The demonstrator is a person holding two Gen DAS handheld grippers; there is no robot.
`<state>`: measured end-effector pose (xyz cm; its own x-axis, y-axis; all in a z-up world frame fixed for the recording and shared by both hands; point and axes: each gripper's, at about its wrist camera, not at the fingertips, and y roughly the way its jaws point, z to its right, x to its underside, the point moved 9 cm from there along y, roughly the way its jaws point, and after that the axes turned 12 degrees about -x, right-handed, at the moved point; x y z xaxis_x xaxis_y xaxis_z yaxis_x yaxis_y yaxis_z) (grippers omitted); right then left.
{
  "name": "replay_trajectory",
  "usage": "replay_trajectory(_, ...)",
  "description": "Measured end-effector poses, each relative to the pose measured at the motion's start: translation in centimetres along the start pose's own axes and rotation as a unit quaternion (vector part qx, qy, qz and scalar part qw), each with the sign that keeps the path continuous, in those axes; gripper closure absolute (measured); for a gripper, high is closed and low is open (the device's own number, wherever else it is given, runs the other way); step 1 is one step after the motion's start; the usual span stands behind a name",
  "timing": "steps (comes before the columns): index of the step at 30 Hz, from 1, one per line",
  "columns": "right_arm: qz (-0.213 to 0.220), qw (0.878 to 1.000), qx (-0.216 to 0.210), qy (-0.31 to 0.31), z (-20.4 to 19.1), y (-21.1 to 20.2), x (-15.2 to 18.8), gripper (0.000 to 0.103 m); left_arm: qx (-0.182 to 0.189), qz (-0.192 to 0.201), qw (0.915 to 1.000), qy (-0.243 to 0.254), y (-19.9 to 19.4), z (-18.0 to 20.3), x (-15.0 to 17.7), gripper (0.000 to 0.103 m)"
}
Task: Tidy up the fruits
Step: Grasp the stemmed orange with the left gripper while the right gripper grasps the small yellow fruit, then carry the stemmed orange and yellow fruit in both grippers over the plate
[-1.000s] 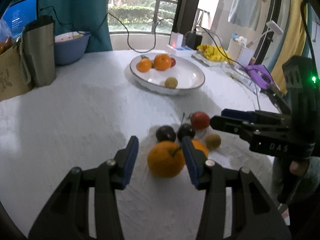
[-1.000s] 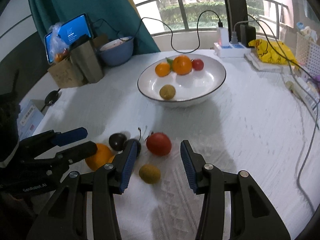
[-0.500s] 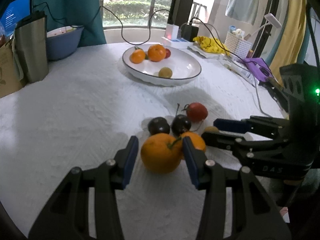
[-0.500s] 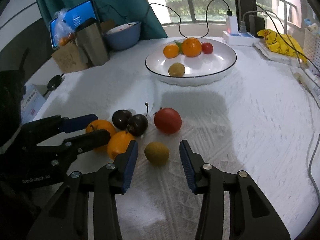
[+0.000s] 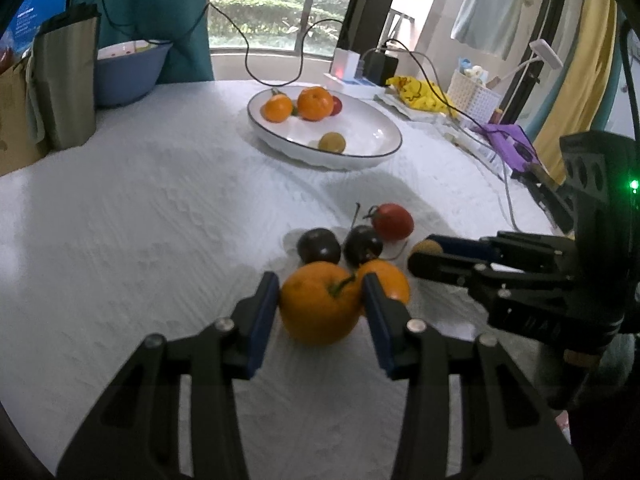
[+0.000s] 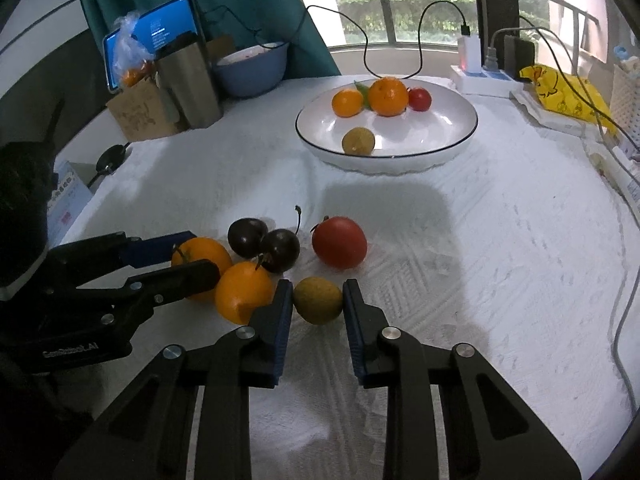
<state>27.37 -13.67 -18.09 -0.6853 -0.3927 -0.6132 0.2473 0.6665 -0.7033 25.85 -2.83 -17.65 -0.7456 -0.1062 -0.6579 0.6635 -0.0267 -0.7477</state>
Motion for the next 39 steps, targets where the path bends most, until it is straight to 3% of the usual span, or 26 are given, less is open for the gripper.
replay_trajectory(10,0.017,1.0,0.013,-0.004,0.6,-1.5,-1.7,0.076,0.009,0.014,0.9999,0.002,-1.4,0.1,-1.1,0.059)
replay_trajectory(20,0.033,0.999,0.025,-0.011,1.7,-2.4,-4.5,0.075,0.009,0.042,0.999,0.008,-2.1,-0.4,-4.5,0.059)
replay_trajectory(39,0.042,0.998,0.04,-0.014,5.7,-1.2,-9.6,0.075,0.001,0.062,0.9975,0.034,1.5,-0.3,-10.8,0.059)
